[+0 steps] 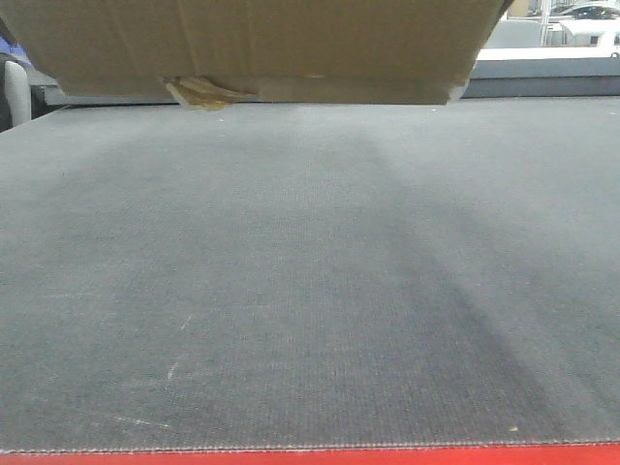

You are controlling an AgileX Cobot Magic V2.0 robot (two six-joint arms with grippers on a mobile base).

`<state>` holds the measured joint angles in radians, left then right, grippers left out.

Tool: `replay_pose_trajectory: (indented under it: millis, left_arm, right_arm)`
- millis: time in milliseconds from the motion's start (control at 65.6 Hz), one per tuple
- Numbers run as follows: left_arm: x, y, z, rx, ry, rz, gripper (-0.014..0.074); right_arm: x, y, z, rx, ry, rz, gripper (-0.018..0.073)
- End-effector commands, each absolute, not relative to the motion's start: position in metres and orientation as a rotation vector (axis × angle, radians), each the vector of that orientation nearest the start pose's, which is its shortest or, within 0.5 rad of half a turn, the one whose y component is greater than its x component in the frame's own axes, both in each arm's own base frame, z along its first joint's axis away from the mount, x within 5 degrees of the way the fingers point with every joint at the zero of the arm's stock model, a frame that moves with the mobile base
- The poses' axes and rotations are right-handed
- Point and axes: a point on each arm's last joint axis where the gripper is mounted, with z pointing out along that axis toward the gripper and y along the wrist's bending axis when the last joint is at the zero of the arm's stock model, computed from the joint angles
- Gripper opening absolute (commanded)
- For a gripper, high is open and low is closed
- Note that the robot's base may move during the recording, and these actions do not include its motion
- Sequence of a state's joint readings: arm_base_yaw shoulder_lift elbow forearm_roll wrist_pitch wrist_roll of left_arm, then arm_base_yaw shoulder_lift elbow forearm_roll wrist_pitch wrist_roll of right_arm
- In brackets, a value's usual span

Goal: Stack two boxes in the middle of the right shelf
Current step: 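Hold the boxes with both grippers while the base turns away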

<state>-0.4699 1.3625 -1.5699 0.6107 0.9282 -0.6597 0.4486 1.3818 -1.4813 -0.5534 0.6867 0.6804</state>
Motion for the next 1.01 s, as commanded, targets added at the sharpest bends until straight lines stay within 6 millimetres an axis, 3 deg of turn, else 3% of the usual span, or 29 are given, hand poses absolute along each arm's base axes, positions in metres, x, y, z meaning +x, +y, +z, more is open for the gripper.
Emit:
replay_pose_trajectory:
  millis: [0, 991]
  left_arm:
    - [0.2669, -0.0828, 0.4681, -0.083, 2.004, 0.091, -0.0111]
    - [0.2671, -0.0831, 0.4684, -0.08, 1.999, 0.088, -0.0111]
  right_arm:
    - [0.2865, 0.1026, 0.4583, -0.034, 1.845, 0.119, -0.0153]
    - [0.2873, 0.1064, 0.4633, -0.061, 1.789, 0.158, -0.0153]
